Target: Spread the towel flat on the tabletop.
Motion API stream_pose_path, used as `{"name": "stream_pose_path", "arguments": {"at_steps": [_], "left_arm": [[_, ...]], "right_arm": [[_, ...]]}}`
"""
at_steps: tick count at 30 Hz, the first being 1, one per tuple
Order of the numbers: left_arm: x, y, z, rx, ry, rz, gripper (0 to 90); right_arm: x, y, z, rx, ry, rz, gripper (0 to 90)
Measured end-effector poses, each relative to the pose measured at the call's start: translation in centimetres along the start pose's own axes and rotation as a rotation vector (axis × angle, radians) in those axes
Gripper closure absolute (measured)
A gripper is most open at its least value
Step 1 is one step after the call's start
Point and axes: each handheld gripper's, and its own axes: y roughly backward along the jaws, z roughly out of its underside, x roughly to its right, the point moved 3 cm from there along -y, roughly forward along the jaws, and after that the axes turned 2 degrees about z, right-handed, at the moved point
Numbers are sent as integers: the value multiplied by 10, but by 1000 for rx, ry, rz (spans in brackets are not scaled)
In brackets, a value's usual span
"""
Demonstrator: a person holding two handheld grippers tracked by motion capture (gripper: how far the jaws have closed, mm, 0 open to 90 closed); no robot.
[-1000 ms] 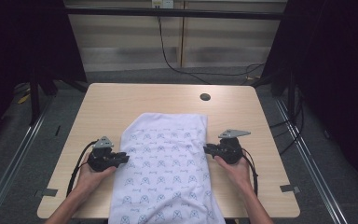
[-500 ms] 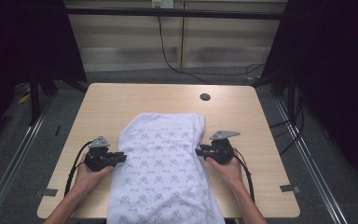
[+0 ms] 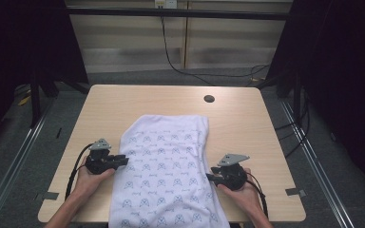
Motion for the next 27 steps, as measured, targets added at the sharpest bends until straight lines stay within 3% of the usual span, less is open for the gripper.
{"name": "stream_pose_path", "arguments": {"at_steps": [1, 2, 3, 9, 13, 17, 21, 22, 23, 24, 27], "left_arm": [[0, 0, 0, 0, -1, 0, 735], [0, 0, 0, 2, -1, 0, 735], [0, 0, 0, 1, -3, 0, 734], [0, 1, 1, 3, -12, -1, 694], [7, -2, 0, -10, -45, 9, 666], [17, -2, 1, -28, -86, 19, 678], [36, 3, 11, -46, -135, 43, 680], [48, 10, 19, -55, -141, 68, 679], [48, 10, 19, -55, -141, 68, 679], [54, 13, 23, -59, -142, 104, 679], [63, 20, 29, -86, -158, 140, 657]], "right_arm": [[0, 0, 0, 0, 0, 0, 642], [2, 1, -1, -3, 37, 44, 642], [3, 2, 0, -2, 43, 58, 644], [10, 20, 18, -9, 13, 111, 657], [1, 41, 37, -25, -22, 84, 669], [-5, 49, 47, -10, -47, 66, 670], [-19, 61, 58, -24, -51, 47, 670], [-25, 65, 60, -25, -51, 33, 650], [-25, 65, 60, -25, -51, 33, 650], [-24, 67, 57, 9, -63, 13, 648], [-20, 68, 47, 55, -80, -1, 647]]}}
